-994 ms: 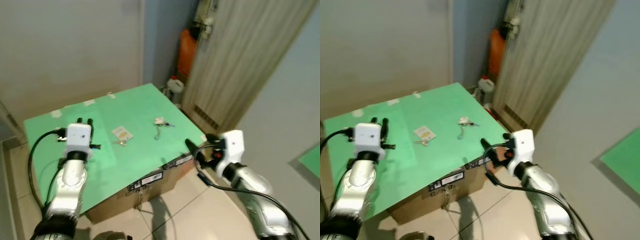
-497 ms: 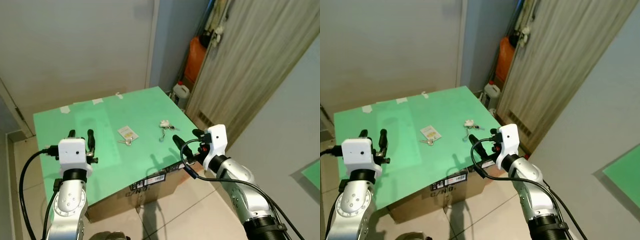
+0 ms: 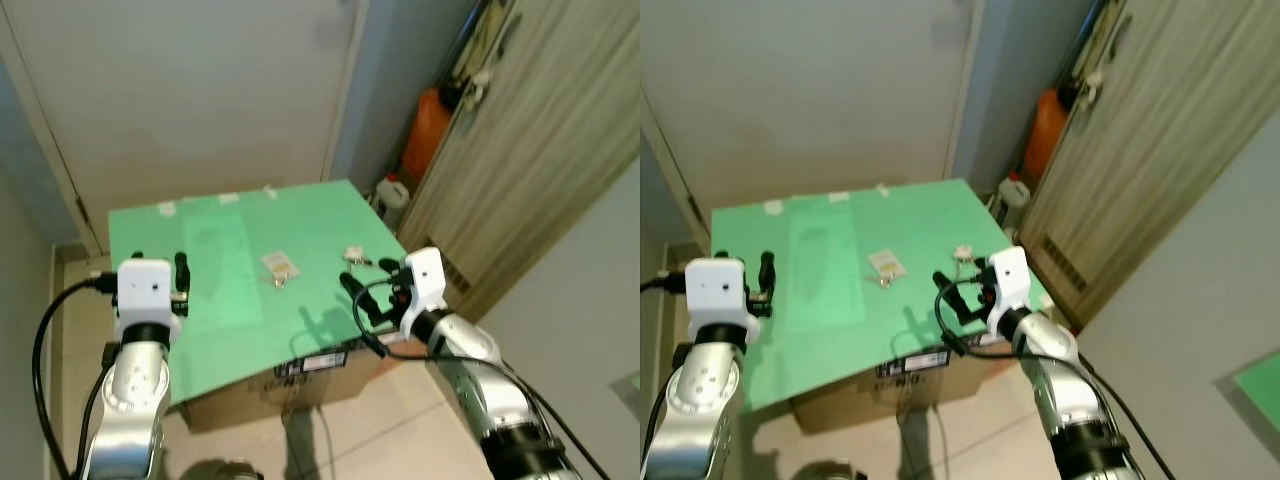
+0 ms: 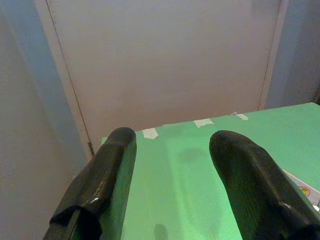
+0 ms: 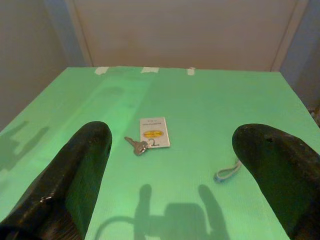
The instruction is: Hang keys on a hook
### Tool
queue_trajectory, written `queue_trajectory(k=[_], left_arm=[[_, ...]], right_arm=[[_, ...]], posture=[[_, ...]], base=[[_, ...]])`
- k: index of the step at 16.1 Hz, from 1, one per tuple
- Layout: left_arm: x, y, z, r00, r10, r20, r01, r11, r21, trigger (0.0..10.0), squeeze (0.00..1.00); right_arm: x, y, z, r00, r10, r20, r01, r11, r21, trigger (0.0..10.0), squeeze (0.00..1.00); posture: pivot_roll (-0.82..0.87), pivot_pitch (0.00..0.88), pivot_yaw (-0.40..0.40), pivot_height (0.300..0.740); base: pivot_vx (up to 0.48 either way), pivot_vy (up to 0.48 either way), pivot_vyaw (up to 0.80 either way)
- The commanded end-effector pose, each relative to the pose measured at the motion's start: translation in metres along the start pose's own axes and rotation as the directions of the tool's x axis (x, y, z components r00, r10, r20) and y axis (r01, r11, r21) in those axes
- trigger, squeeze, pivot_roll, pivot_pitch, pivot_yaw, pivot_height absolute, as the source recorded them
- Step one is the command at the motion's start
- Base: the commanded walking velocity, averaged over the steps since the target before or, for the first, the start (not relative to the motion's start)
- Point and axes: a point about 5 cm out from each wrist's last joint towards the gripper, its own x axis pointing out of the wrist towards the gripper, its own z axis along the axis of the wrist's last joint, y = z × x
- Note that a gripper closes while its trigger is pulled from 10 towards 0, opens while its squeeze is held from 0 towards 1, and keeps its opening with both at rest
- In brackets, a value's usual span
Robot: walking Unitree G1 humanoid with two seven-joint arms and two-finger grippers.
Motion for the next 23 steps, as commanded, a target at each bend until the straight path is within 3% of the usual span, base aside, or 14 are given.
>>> queue_trajectory(k=[1, 6, 8, 9, 13, 15, 18, 23], left_arm=[[0.003, -0.006, 0.005, 1.000, -0.003, 0.005, 0.003, 1.000, -0.024, 10.0, 0.00], [0.002, -0.017, 0.005, 0.999, -0.038, -0.013, 0.038, 0.999, 0.005, 10.0, 0.00], [0.001, -0.019, 0.005, 0.999, -0.048, -0.017, 0.049, 0.999, 0.015, 10.0, 0.00], [0.000, -0.019, 0.005, 0.999, -0.036, -0.016, 0.036, 0.999, 0.040, 10.0, 0.00], [0.001, -0.017, 0.000, 0.999, -0.007, -0.049, 0.008, 1.000, 0.022, 10.0, 0.00], [0.007, -0.008, -0.007, 0.995, 0.044, -0.085, -0.039, 0.998, 0.054, 10.0, 0.00], [0.028, 0.010, -0.020, 0.981, 0.128, -0.145, -0.123, 0.991, 0.044, 10.0, 0.00], [0.049, 0.007, -0.037, 0.978, 0.102, -0.182, -0.092, 0.994, 0.061, 10.0, 0.00]], right_arm=[[-0.005, -0.007, -0.002, 0.999, -0.033, -0.004, 0.033, 0.999, -0.010, 10.0, 0.00], [-0.008, -0.006, -0.005, 1.000, -0.018, -0.004, 0.018, 1.000, -0.015, 10.0, 0.00], [-0.008, -0.004, -0.005, 1.000, -0.010, -0.005, 0.010, 1.000, -0.024, 10.0, 0.00], [-0.009, -0.005, -0.007, 1.000, -0.022, -0.013, 0.022, 1.000, -0.016, 10.0, 0.00], [-0.011, -0.006, -0.010, 0.999, -0.030, -0.027, 0.029, 1.000, -0.008, 10.0, 0.00], [-0.012, -0.007, -0.010, 0.999, -0.033, -0.026, 0.033, 0.999, -0.007, 10.0, 0.00], [-0.019, -0.008, -0.011, 0.999, -0.031, -0.031, 0.030, 1.000, -0.006, 10.0, 0.00], [-0.053, -0.021, -0.012, 0.995, -0.056, -0.078, 0.053, 0.998, -0.039, 10.0, 0.00]], posture=[[0.20, 0.000, -0.120, 0.740], [0.19, 0.000, -0.117, 0.740], [0.19, 0.000, -0.116, 0.740], [0.19, 0.000, -0.118, 0.740], [0.19, 0.000, -0.118, 0.740], [0.19, 0.000, -0.118, 0.740], [0.16, 0.000, -0.129, 0.740], [0.05, 0.045, -0.162, 0.740]], base=[[0.394, -0.270, 0.00], [0.394, -0.268, 0.00], [0.317, -0.356, 0.78], [0.315, -0.360, 0.77], [0.097, -0.068, 0.00], [0.000, 0.000, 0.00], [0.000, 0.000, 0.00], [0.000, 0.000, 0.00]])
